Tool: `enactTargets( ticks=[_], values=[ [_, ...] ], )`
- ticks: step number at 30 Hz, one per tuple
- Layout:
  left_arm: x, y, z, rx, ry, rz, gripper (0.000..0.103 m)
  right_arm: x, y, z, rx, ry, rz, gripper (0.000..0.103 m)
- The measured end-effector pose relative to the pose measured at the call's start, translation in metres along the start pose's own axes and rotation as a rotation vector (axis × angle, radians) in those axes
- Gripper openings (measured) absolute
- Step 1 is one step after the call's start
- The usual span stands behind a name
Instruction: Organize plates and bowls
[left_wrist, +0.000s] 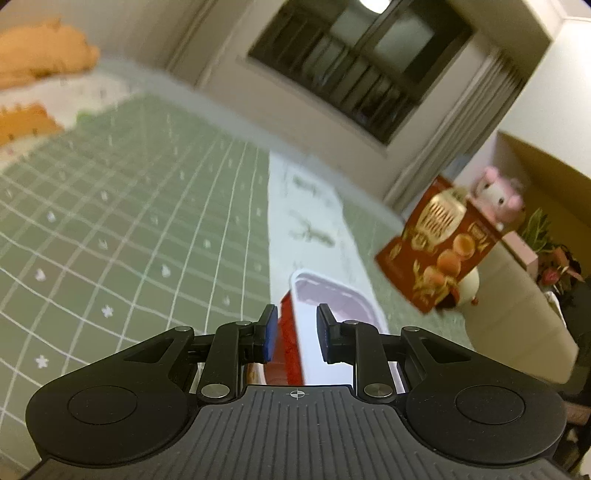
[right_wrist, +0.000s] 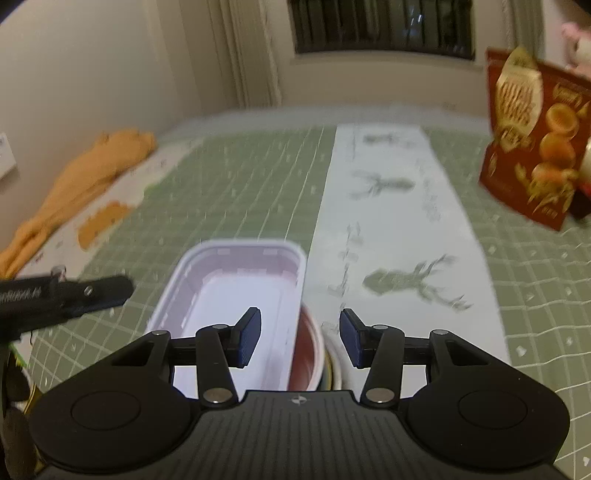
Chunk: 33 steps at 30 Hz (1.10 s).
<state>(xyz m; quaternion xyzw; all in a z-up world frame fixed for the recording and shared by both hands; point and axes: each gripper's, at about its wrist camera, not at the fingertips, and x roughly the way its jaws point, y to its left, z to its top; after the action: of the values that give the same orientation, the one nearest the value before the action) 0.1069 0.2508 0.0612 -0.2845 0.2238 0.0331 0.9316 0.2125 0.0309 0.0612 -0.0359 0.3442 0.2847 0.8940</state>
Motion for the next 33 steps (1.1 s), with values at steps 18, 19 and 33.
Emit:
enactTargets(
  ticks=[18, 19, 33],
  values=[
    [-0.064, -0.079, -0.169, 0.258, 0.029, 0.160, 0.017, -0.113, -0.001, -0.173, 0.018, -0.201, 0.011, 0.082],
    [-0.064, -0.083, -0.178, 0.287, 0.024, 0.168, 0.017, -0.113, -0.001, -0.181, -0.002, -0.203, -0.010, 0.082],
    [-0.067, -0.093, -0.227, 0.438, -0.093, 0.318, 0.017, -0.101, -0.009, -0.228, -0.002, -0.281, -0.106, 0.082]
  ],
)
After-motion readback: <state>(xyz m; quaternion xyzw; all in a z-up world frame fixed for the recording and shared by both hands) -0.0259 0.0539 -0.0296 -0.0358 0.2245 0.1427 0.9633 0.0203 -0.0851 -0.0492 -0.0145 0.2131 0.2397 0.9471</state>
